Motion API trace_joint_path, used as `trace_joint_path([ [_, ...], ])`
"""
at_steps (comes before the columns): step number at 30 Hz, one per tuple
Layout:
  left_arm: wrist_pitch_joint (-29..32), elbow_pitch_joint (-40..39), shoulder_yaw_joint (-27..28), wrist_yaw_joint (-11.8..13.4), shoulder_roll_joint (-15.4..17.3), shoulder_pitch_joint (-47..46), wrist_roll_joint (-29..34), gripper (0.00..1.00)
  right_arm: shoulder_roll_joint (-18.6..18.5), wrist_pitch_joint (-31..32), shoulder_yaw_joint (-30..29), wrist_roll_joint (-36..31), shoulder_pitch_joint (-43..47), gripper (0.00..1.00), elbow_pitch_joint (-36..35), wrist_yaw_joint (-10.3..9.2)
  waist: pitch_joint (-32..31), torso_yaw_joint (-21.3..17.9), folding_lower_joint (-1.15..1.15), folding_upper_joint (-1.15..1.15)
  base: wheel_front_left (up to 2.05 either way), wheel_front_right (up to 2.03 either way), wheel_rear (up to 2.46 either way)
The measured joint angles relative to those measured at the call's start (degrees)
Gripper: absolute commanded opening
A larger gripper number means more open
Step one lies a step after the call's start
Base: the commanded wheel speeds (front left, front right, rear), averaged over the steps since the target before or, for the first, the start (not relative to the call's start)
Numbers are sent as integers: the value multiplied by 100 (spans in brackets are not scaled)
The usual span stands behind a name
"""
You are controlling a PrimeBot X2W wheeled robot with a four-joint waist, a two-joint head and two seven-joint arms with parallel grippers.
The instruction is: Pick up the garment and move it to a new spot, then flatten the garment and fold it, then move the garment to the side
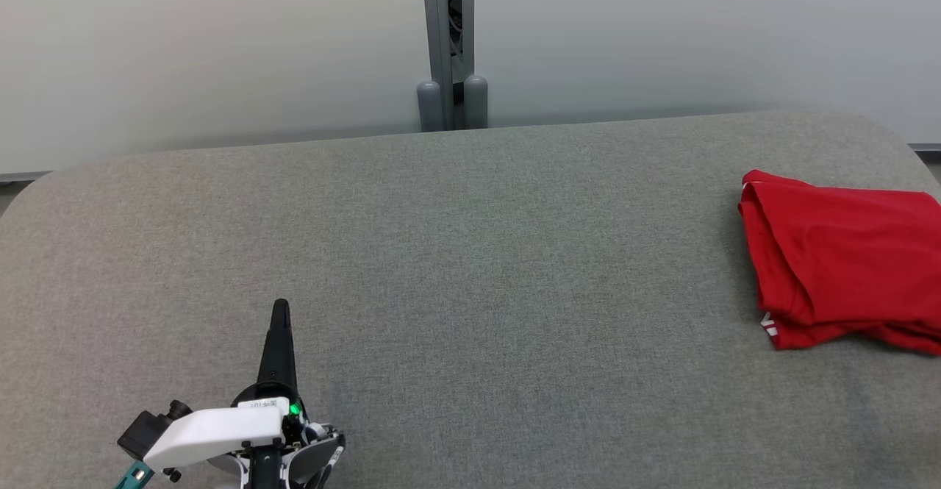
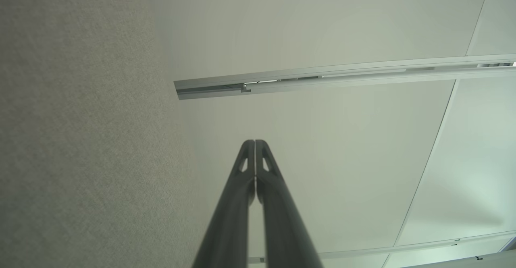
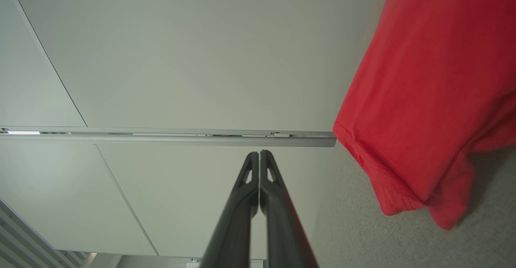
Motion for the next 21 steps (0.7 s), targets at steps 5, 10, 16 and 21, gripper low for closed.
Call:
trace_joint_path([
  [5, 0, 0, 0, 0, 0, 0, 0, 0, 0, -1, -1, 0, 0, 0, 0, -1, 0, 0, 0, 0, 0, 0, 0],
  [10, 0, 0, 0, 0, 0, 0, -1, 0, 0, -1, 0, 0, 0, 0, 0, 0, 0, 0, 0, 0, 0, 0, 0],
  [16, 0, 0, 0, 0, 0, 0, -1, 0, 0, 0, 0, 0, 0, 0, 0, -1, 0, 0, 0, 0, 0, 0, 0],
  [21, 0, 0, 0, 0, 0, 0, -1, 0, 0, -1, -1, 0, 0, 0, 0, 0, 0, 0, 0, 0, 0, 0, 0],
])
